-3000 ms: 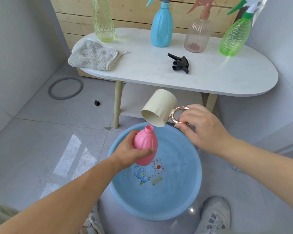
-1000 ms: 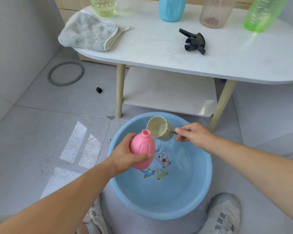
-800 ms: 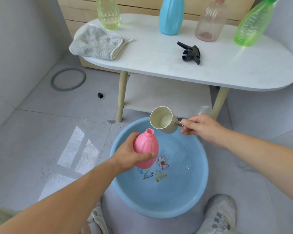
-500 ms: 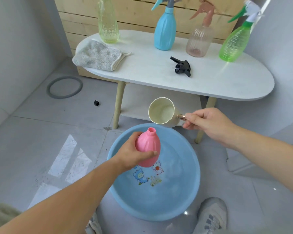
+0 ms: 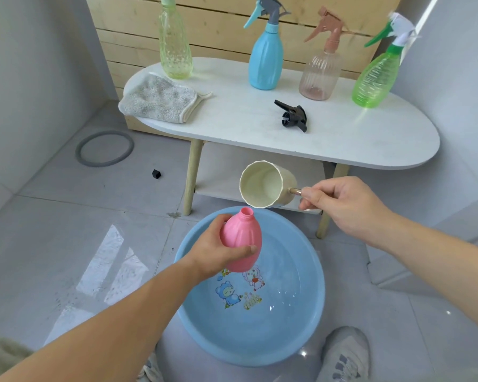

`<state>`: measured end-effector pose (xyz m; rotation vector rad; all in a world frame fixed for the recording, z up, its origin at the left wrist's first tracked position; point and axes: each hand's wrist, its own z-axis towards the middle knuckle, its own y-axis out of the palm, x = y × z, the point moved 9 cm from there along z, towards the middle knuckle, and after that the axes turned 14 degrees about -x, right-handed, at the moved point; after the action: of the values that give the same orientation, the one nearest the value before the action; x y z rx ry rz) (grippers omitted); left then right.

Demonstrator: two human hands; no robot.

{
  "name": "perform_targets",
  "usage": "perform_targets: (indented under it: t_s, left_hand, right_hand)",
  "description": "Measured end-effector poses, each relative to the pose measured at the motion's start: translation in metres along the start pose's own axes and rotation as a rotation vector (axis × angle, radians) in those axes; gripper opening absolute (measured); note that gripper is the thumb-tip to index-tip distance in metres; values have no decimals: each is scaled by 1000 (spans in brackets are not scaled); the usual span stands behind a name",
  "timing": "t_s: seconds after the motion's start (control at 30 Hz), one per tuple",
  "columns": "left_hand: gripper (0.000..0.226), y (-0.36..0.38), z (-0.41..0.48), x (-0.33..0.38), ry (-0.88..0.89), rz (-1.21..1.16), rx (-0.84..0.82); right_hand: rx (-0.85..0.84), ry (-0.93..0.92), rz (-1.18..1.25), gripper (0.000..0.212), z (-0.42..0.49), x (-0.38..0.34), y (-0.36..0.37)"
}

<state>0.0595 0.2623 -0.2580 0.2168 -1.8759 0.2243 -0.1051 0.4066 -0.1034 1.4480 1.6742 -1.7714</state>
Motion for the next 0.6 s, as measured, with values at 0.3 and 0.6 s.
perform_targets:
  t_s: [0.3, 0.6]
  left_hand:
    - [74, -2, 3, -2, -4, -1, -1]
    - [71, -5, 3, -6, -11, 2, 16]
  right_hand:
    - [18, 3, -86, 29, -2, -8, 3]
    - [36, 4, -101, 30, -1, -10, 0]
